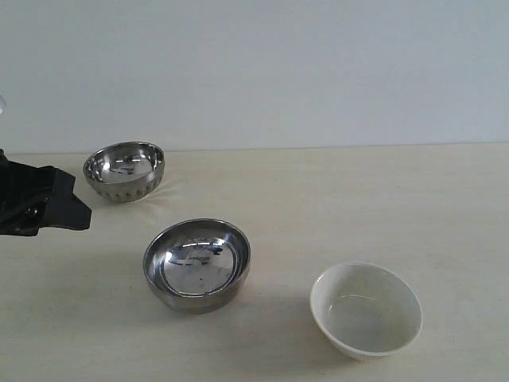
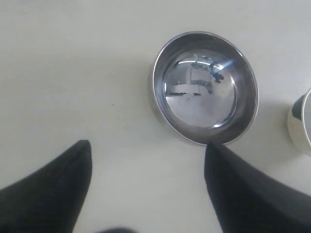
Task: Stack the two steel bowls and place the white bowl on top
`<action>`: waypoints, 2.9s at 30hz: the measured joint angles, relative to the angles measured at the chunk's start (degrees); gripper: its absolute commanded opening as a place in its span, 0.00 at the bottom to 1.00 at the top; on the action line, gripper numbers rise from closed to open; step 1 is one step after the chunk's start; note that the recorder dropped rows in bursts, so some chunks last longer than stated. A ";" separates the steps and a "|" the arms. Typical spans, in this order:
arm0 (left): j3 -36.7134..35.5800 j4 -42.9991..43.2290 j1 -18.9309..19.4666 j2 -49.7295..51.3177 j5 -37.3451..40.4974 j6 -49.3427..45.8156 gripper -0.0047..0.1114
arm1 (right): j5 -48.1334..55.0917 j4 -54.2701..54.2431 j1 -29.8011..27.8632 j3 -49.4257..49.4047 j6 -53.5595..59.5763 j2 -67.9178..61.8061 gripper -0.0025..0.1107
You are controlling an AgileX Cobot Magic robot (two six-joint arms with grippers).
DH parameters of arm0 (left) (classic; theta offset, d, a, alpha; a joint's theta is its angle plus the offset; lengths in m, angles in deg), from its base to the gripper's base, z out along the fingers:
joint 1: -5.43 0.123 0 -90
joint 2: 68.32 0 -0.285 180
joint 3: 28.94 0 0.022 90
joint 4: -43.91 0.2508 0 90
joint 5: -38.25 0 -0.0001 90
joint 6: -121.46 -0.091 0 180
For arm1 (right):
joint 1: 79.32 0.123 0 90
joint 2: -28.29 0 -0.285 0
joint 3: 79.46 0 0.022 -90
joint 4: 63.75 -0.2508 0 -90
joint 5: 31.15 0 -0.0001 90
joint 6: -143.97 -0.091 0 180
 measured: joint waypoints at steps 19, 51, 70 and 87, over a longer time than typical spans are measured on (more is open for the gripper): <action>3.59 0.00 0.00 0.11 -7.59 0.00 0.58 | 58.11 19.18 0.00 63.68 42.48 -61.67 0.41; 51.41 14.34 7.60 50.29 0.39 9.69 0.58 | 51.98 11.61 0.00 65.88 51.48 -77.76 0.41; 56.11 18.30 9.40 60.56 -1.48 17.80 0.53 | 53.26 10.95 0.00 65.88 53.56 -77.76 0.41; 56.19 12.22 9.40 57.96 2.24 10.61 0.07 | 53.26 9.67 0.00 65.88 53.56 -77.76 0.41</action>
